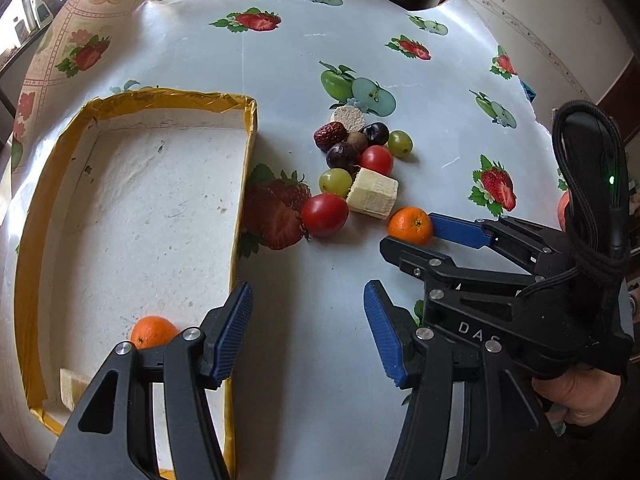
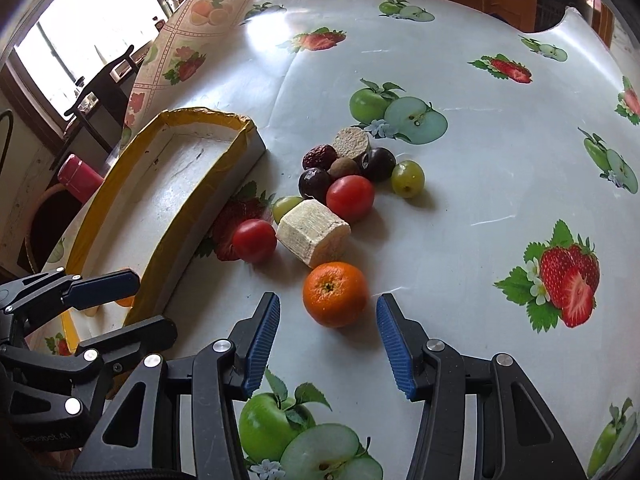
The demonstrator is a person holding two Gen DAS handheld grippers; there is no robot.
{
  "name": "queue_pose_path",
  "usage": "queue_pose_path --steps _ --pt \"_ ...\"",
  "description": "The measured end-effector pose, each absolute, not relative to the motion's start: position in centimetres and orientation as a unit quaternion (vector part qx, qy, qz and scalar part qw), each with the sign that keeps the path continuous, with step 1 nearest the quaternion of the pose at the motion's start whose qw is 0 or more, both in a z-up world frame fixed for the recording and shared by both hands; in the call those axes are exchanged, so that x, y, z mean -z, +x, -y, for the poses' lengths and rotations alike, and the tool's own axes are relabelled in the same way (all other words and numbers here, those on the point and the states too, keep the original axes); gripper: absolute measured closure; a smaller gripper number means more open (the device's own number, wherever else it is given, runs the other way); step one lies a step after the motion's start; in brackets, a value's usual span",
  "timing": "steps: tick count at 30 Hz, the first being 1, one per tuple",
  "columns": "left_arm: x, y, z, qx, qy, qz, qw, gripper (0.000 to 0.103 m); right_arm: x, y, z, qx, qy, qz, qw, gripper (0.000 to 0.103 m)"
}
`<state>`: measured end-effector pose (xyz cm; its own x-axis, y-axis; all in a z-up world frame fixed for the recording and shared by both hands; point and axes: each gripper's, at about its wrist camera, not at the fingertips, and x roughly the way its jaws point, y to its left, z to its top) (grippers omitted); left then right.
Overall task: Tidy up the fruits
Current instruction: 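Grasp a red tomato with the left tool while the right tool grasps a tangerine, then lower the red tomato into the tray with the left tool while the right releases its tangerine there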
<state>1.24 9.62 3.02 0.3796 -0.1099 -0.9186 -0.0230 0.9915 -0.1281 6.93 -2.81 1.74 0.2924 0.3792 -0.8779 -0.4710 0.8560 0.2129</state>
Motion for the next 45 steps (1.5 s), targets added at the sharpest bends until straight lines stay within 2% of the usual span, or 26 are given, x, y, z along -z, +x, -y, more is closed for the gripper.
queue_pose_path --steps 1,3,11,19,20,21,22,45 --pt "-2.7 1.8 -9.4 0.028 -0.054 -0.558 0.828 0.047 -1.3 7.2 2.6 -0.267 -0.047 -0.534 0.801 0.052" --pt "-2.1 3.0 -9.1 0.028 -0.044 -0.562 0.825 0.047 -0.9 7.6 2.5 -0.268 -0.054 -0.534 0.8 0.068" --pt "0.2 6.0 -7.7 0.032 -0.021 -0.578 0.815 0.047 -2.4 7.3 6.3 -0.261 -0.005 -0.527 0.809 0.068" --pt "1.0 7.3 -5.8 0.033 0.015 -0.562 0.827 0.047 -3.7 6.1 10.0 -0.235 0.031 -0.526 0.817 0.068" --pt "0.9 7.4 -5.6 0.033 0.017 -0.559 0.828 0.049 -3.9 5.8 10.3 -0.234 0.035 -0.525 0.817 0.068" --pt "0.9 7.5 -5.5 0.031 0.023 -0.556 0.83 0.057 -4.1 5.6 10.6 -0.231 0.037 -0.524 0.819 0.068" --pt "0.8 7.5 -5.4 0.032 0.027 -0.554 0.832 0.072 -4.3 5.3 10.8 -0.229 0.038 -0.523 0.82 0.068" --pt "-5.0 -0.9 -6.8 0.015 0.004 -0.535 0.845 0.072 -7.5 0.2 10.2 -0.246 0.039 -0.504 0.827 0.068"
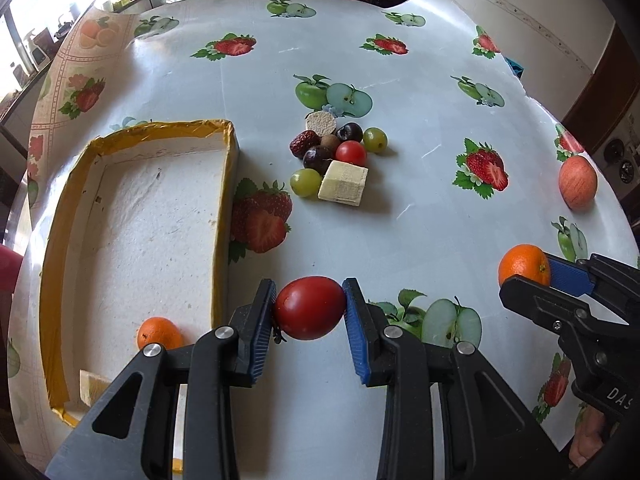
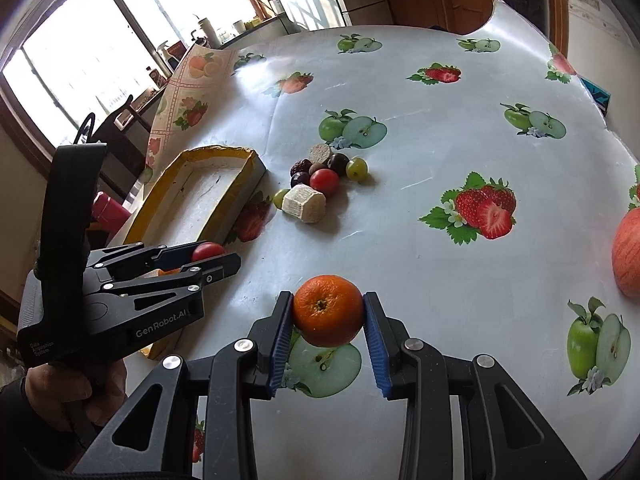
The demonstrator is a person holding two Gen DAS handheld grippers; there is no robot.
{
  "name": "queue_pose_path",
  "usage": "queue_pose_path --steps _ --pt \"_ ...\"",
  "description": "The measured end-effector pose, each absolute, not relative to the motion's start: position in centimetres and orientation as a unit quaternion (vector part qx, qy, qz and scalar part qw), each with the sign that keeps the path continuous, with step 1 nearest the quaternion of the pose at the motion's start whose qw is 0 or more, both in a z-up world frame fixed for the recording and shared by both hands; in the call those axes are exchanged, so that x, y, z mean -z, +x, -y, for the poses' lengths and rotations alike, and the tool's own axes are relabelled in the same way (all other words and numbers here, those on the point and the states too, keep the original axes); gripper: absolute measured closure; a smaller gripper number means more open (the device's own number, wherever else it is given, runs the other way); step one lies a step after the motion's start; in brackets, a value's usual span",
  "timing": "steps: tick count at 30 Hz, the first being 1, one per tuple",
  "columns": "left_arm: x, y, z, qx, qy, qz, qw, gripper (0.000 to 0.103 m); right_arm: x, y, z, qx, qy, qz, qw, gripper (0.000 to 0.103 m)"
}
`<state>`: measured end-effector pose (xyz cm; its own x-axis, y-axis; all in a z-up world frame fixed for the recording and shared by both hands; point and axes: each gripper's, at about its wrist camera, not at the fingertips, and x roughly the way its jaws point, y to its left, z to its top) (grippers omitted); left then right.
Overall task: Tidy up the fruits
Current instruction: 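Lower the red tomato into the tray with the left tool while the right releases its tangerine there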
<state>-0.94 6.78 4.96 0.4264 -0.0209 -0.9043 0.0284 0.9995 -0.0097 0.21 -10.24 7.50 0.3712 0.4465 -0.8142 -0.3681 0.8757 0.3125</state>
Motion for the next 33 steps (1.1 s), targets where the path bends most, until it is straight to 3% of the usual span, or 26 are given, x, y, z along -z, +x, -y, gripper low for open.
queue_pose_path --steps 33 --pt "-6.9 -6.2 -16.6 -0.07 -0.058 -0.528 0.845 0.072 -10.0 -1.8 0.9 -0.338 0.004 -0.484 0.807 0.068"
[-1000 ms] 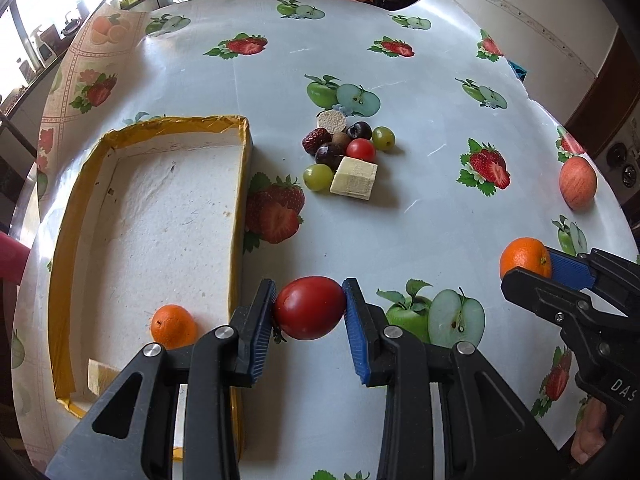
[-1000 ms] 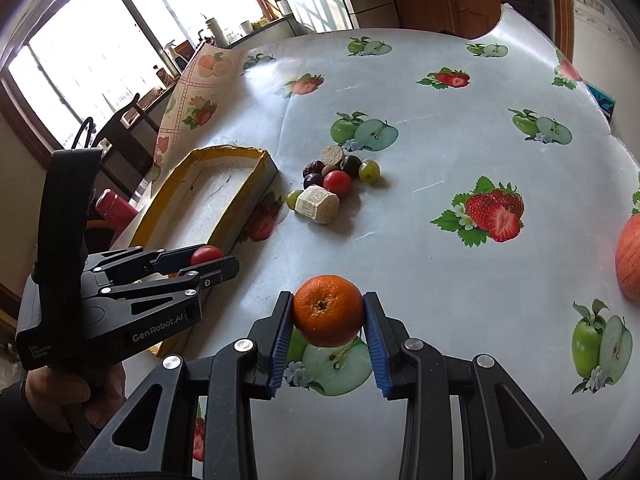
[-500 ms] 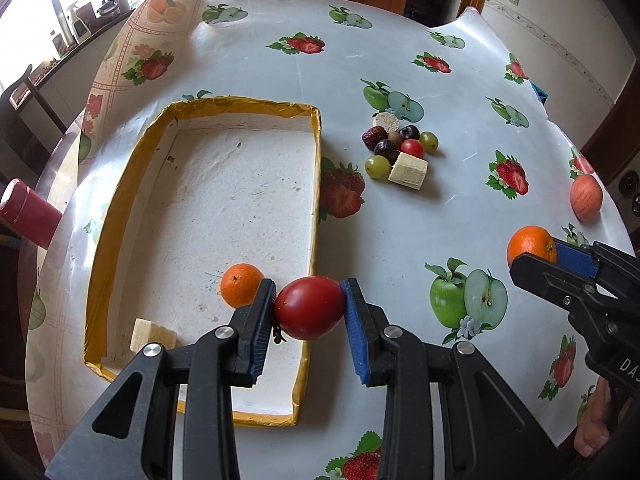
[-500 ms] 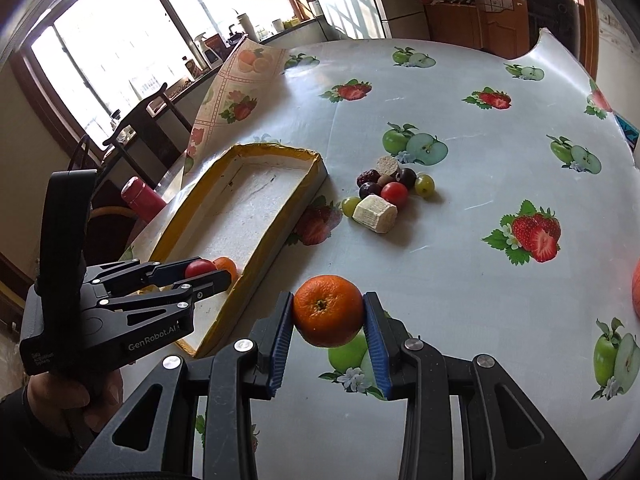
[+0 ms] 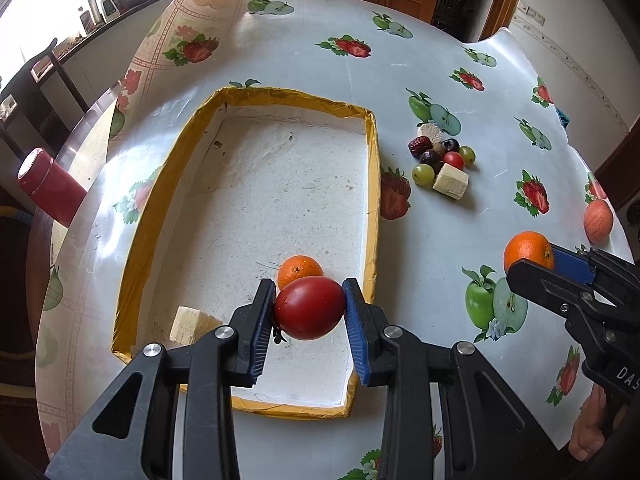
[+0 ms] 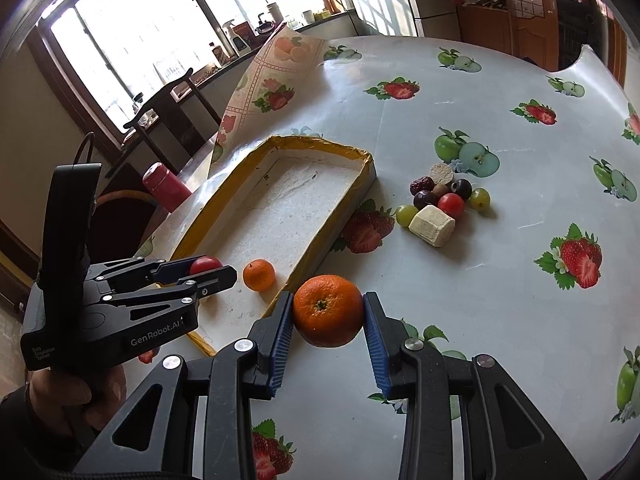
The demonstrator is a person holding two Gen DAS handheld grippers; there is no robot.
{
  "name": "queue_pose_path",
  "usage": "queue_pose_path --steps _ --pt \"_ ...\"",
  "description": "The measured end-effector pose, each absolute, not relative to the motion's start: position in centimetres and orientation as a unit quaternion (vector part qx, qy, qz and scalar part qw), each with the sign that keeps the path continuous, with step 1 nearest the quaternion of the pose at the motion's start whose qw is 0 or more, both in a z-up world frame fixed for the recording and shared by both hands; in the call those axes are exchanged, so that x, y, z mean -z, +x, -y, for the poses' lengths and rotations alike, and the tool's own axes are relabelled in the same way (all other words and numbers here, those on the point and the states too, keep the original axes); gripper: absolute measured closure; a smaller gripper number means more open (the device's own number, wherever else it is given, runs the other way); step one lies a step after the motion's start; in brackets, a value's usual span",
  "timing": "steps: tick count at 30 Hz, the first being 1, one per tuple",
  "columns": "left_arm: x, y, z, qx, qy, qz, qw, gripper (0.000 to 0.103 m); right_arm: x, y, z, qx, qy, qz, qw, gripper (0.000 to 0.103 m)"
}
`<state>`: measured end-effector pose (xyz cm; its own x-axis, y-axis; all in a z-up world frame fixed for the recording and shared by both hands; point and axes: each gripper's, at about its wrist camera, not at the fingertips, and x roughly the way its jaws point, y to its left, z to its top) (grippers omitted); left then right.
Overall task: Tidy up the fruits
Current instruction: 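Lower the red tomato into the tray with the left tool while the right releases its tangerine there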
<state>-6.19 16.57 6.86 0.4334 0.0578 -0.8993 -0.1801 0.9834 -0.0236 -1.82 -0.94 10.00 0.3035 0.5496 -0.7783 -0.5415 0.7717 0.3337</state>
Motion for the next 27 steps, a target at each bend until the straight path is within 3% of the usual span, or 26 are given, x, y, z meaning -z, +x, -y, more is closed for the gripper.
queue_pose_path --steps 18,27 --pt "-6.2 -4.9 -24.6 -0.129 -0.111 -0.526 0.833 0.072 -10.3 3.1 -7.1 -0.385 0.008 -0.47 0.794 0.068" --pt "-3.2 -2.9 -25.8 -0.136 -0.137 -0.542 0.818 0.071 -6.7 5.5 -12.8 -0.391 -0.028 -0.492 0.777 0.068"
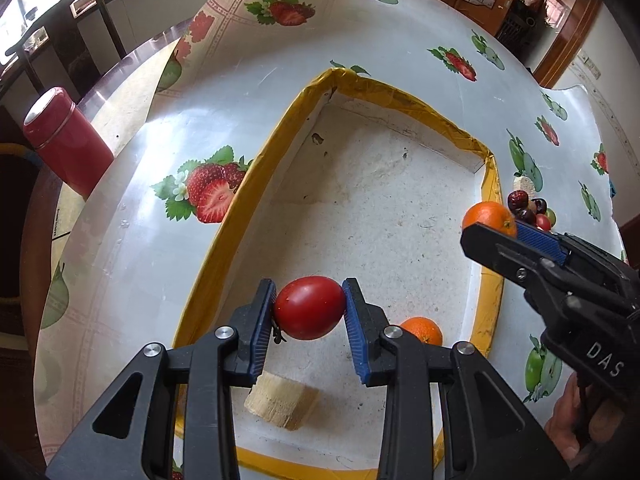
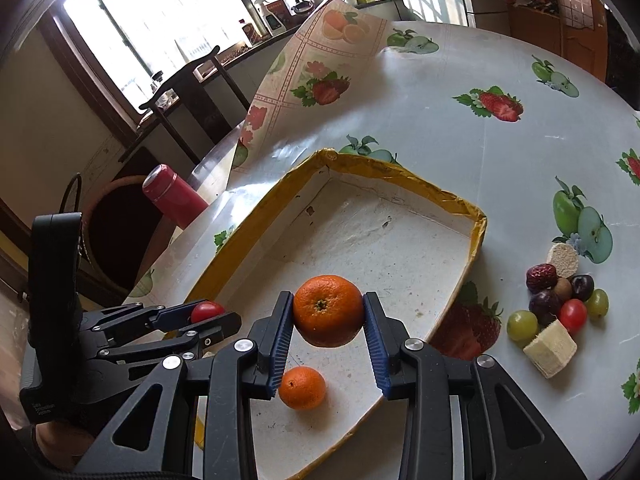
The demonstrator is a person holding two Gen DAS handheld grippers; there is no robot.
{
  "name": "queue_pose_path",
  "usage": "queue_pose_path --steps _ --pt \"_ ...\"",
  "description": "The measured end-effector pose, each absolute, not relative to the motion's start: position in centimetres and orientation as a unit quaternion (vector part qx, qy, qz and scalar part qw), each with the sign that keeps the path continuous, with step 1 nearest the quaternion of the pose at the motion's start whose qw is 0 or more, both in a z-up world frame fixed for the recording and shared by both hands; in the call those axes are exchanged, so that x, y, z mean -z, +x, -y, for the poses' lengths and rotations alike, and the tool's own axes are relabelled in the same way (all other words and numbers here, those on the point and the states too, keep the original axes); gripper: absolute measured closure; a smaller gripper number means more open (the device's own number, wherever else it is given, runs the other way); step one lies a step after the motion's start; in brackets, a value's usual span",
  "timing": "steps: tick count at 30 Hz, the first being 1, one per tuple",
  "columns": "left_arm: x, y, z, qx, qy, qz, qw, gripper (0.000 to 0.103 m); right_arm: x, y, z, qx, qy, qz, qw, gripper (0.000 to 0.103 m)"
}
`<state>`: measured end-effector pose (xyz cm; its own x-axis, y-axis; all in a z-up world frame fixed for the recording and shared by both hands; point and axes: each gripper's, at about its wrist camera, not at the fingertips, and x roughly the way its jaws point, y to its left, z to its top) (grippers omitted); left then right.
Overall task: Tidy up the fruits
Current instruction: 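Lower the red tomato into the tray with the left tool while the right releases its tangerine there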
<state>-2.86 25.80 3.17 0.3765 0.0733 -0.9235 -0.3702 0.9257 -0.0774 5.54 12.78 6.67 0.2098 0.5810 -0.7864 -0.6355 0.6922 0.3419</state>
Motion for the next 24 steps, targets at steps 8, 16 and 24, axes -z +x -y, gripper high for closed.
queue_pose_path --steps 8,16,24 --pt "-0.8 -1.8 -26.0 -0.136 -0.141 -0.562 0.804 0.071 -3.3 6.2 -15.1 -0.387 -0.063 -0.51 0.765 0.068" --pt "-0.3 -1.7 -25.8 -0.126 -0.144 -0.569 0.8 0.068 -1.6 6.5 -15.6 -0.383 -0.072 -0.527 0.755 0.063" --pt "-2.0 -3.1 -25.9 -0.134 -0.153 -0.554 0.807 0.067 -4.5 5.8 -13.6 -0.387 -0.051 -0.504 0.77 0.053"
